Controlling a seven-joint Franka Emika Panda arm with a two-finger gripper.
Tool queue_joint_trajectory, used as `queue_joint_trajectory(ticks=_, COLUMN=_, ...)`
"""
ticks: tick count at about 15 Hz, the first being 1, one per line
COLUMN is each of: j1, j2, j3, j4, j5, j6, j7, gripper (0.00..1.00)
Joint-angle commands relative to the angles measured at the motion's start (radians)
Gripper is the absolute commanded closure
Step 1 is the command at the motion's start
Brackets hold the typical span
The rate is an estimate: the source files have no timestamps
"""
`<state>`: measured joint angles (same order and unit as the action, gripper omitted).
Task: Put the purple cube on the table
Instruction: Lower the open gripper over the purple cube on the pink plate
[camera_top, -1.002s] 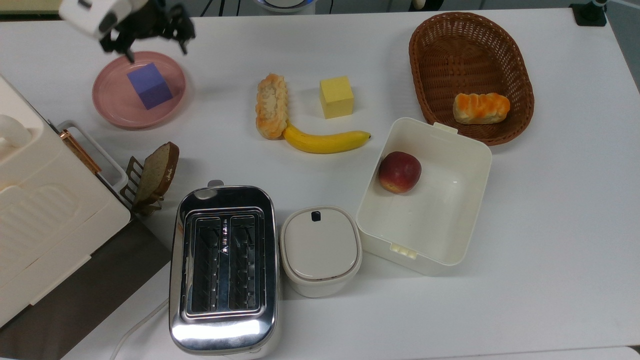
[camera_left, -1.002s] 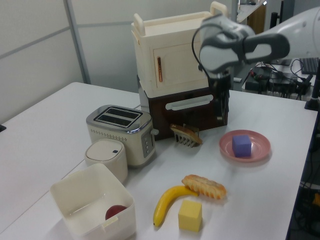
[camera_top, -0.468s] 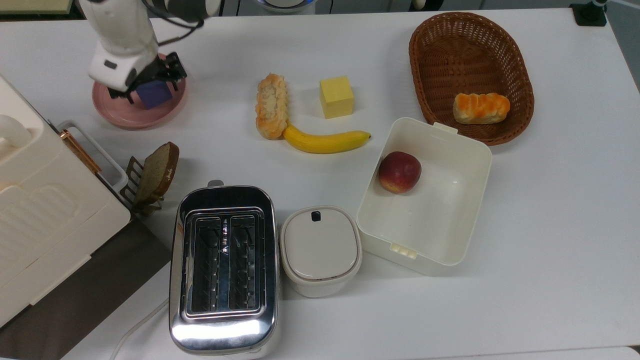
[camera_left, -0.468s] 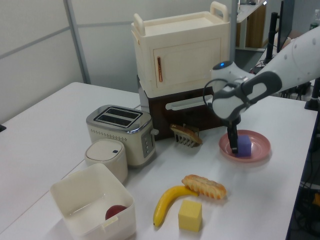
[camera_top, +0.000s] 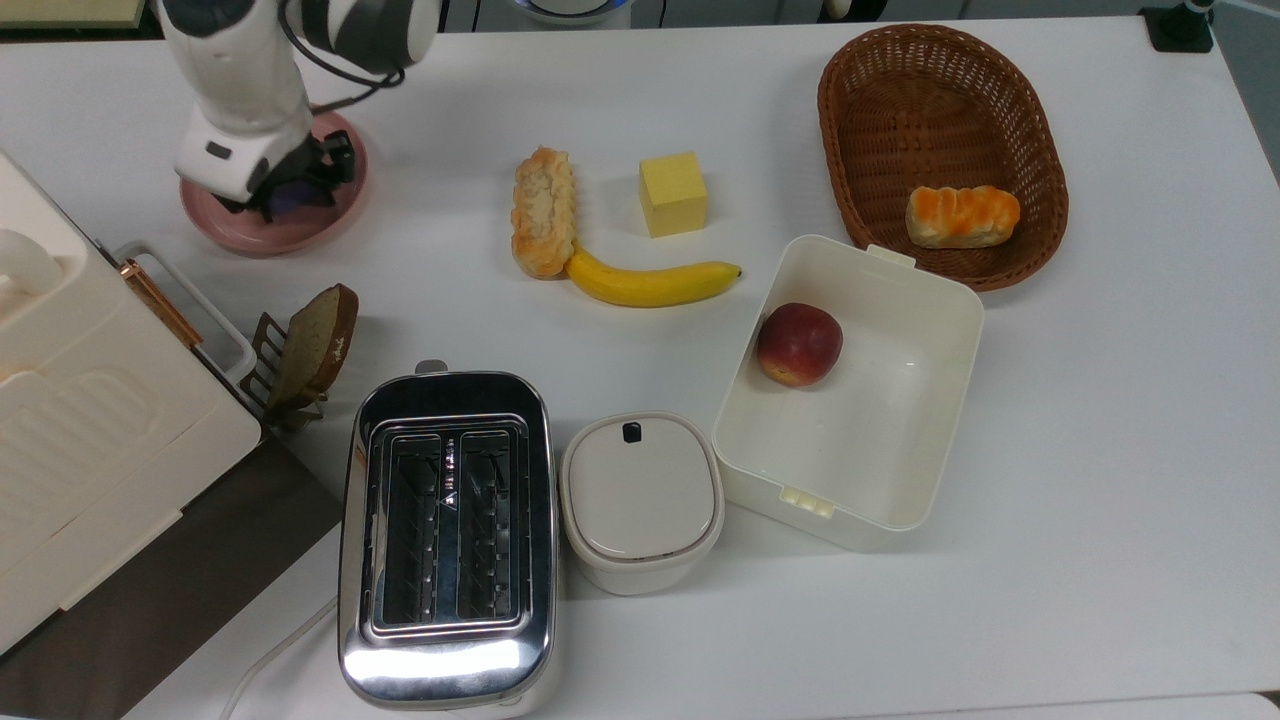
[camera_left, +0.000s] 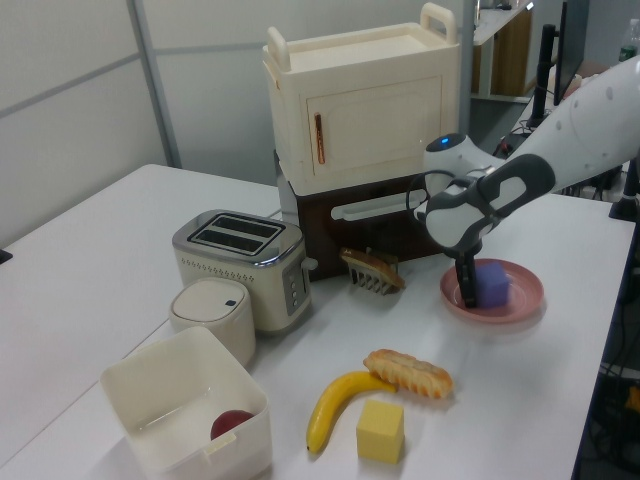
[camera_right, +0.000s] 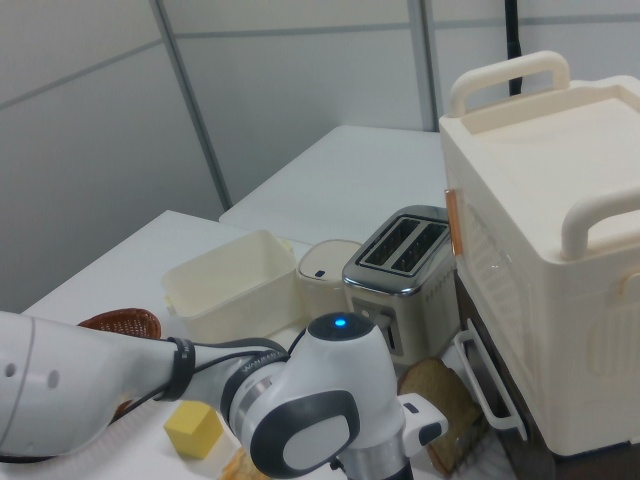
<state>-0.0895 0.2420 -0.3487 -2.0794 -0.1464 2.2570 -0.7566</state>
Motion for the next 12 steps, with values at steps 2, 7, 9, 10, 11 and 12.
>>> queue_joint_trajectory(ticks=2, j1=0.019, j2=-0.089, j3=-0.033, j4=-0.007, j5=-0.01, j6=-0.097, j7=-0.013, gripper=1.0)
queue_joint_trajectory(ticks=7, j1=0.027, j2=-0.098, j3=-0.033, j4=0.091, j5=0.037, j6=-0.243, j7=-0.009, gripper=0.95)
queue_joint_trajectory(ticks=9, j1=0.027, j2=-0.099, j3=-0.036, j4=0.091, j5=0.037, j6=-0.244, j7=-0.015, gripper=0.0)
queue_joint_trajectory(ticks=10, j1=0.025, j2=-0.101, j3=-0.047, j4=0.091, j5=0.037, j6=-0.244, j7=-0.015, gripper=0.0)
queue_joint_trajectory(ticks=11, j1=0.027, j2=-0.108, j3=-0.061, j4=0.088, j5=0.037, j6=-0.247, j7=-0.015, gripper=0.0)
queue_joint_trajectory(ticks=12, j1=0.025, j2=-0.124, j3=-0.067, j4=0.07, j5=0.037, j6=-0.249, j7=-0.013, gripper=0.0)
